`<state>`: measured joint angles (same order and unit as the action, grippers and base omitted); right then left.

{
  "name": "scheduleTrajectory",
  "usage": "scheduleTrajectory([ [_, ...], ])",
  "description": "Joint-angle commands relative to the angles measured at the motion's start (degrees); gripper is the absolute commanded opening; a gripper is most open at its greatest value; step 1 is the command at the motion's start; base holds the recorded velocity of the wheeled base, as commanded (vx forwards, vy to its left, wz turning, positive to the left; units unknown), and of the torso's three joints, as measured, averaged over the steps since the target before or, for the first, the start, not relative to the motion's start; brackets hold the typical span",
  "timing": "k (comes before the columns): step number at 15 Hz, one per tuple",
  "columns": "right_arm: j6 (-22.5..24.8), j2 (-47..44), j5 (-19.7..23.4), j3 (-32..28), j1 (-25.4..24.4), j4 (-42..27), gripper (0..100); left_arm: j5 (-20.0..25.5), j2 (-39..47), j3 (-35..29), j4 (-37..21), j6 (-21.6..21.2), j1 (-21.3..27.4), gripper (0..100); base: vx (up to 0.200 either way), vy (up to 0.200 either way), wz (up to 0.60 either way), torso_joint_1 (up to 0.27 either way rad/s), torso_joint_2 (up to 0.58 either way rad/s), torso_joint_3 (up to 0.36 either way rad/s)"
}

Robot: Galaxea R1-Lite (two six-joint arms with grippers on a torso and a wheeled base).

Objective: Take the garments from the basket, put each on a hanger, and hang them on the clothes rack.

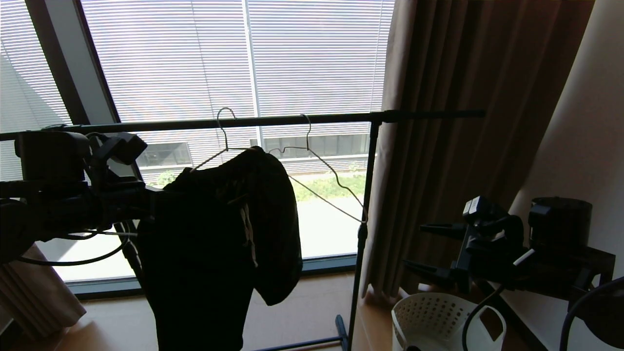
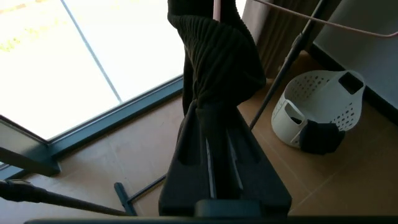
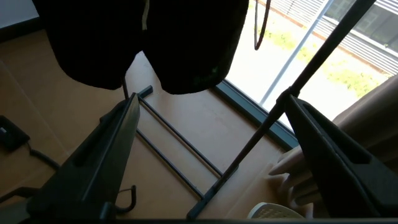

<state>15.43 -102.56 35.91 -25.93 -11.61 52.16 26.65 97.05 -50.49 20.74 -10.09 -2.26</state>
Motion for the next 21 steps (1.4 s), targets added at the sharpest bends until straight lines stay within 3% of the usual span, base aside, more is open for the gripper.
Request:
scheduleTrajectory([
  [1,0.04,-0.1,0.03,0.0,0.0,0.04,100,-0.02,1.56,-1.45,0.01,0.25,0.15,0,0.0,0.0,0.0,0.0,0.0,0.0],
  [8,0.04,-0.18,0.03,0.09,0.0,-0.04,100,-0.19,7.8,-7.34,0.01,0.25,-0.56,0,0.0,0.0,0.0,0.0,0.0,0.0],
  [15,0.12,-0.89,0.03,0.09,-0.08,0.04,100,-0.19,9.03,-8.04,0.01,0.16,-0.65,0,0.0,0.0,0.0,0.0,0.0,0.0],
  [16,0.12,-0.98,0.03,0.09,-0.08,0.04,100,-0.11,9.03,-7.87,0.01,0.16,-0.65,100,0.0,0.0,0.0,0.0,0.0,0.0],
  [21,0.12,-0.98,0.03,0.27,-0.17,-0.04,100,-0.19,7.45,-6.02,0.01,-0.1,-0.56,100,0.0,0.0,0.0,0.0,0.0,0.0],
])
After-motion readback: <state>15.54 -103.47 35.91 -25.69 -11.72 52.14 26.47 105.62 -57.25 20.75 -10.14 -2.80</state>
